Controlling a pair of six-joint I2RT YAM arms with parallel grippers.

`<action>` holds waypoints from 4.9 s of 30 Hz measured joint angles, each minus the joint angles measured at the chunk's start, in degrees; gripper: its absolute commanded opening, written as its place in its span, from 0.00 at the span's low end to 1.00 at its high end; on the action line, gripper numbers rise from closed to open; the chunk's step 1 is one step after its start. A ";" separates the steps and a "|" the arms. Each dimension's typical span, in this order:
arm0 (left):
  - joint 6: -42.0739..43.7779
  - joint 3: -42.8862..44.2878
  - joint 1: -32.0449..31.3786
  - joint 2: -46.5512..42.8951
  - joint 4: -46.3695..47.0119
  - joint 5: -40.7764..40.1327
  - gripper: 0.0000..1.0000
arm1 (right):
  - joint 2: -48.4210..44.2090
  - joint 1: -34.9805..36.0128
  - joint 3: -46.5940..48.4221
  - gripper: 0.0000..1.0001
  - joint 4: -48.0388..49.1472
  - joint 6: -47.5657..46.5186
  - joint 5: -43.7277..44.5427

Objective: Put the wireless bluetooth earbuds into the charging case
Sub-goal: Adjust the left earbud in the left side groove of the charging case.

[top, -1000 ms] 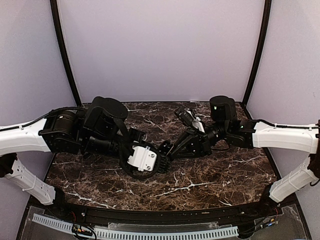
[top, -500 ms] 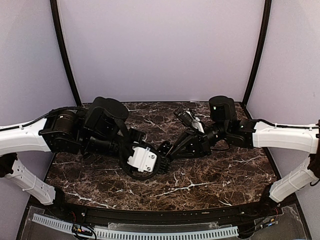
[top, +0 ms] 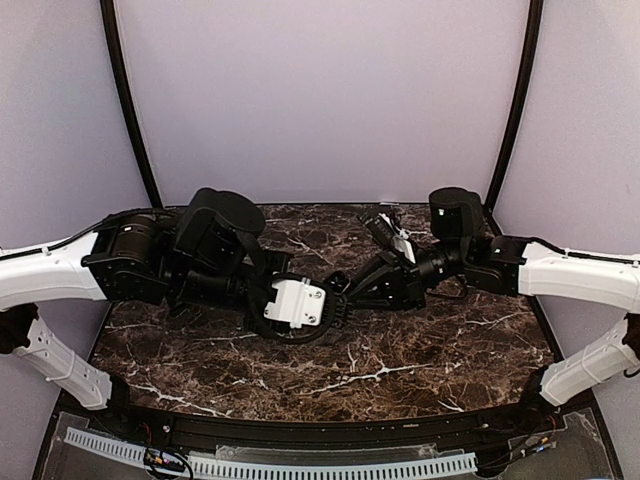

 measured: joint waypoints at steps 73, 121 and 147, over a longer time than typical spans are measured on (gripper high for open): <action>0.37 -3.32 -0.20 -6.08 6.78 -4.39 0.63 | -1.27 -0.55 -0.35 0.00 2.64 1.88 0.31; -24.09 -3.63 6.34 -3.43 10.34 11.17 0.83 | -5.55 2.67 -0.48 0.00 -3.02 -9.55 3.69; -23.67 -8.02 7.82 -8.55 19.89 13.46 0.86 | -6.25 2.23 -3.43 0.00 3.96 -5.40 4.22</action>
